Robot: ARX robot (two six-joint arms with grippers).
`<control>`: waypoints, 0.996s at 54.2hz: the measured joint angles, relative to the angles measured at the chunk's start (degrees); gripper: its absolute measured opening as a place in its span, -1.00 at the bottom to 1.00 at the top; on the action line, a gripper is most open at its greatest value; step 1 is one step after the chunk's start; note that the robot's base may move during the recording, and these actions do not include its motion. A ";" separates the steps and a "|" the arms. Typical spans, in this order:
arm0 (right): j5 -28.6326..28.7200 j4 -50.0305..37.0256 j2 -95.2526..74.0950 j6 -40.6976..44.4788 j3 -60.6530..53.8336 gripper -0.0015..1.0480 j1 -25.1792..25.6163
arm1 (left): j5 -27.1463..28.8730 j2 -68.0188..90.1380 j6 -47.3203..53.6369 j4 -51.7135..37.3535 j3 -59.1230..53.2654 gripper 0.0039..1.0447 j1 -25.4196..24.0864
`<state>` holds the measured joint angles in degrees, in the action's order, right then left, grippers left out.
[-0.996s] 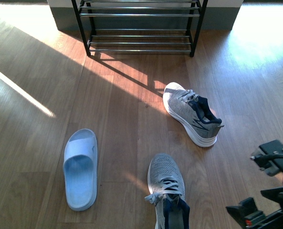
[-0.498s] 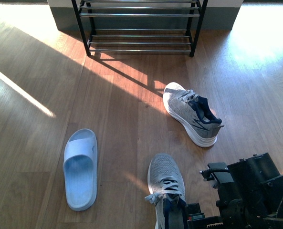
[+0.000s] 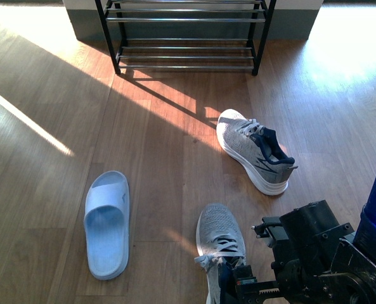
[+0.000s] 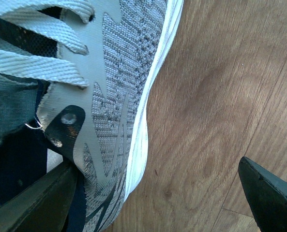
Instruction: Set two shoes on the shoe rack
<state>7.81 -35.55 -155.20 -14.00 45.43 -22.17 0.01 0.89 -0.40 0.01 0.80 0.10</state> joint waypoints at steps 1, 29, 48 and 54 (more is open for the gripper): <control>0.02 0.00 0.24 0.00 -0.15 0.82 -0.07 | -0.02 0.00 0.00 0.00 0.00 0.83 0.00; -1.27 3.15 18.38 3.23 1.14 0.82 3.04 | 0.00 0.00 0.00 0.00 -0.02 0.83 0.00; -5.29 16.79 13.55 7.32 27.52 0.82 13.35 | 0.00 0.00 0.00 0.00 0.00 0.83 0.00; -5.29 18.78 5.84 9.07 35.23 0.82 15.41 | 0.00 0.00 0.00 0.00 0.00 0.83 0.00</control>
<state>2.52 -16.78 -149.36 -4.93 80.66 -6.76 0.01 0.89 -0.40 0.01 0.80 0.10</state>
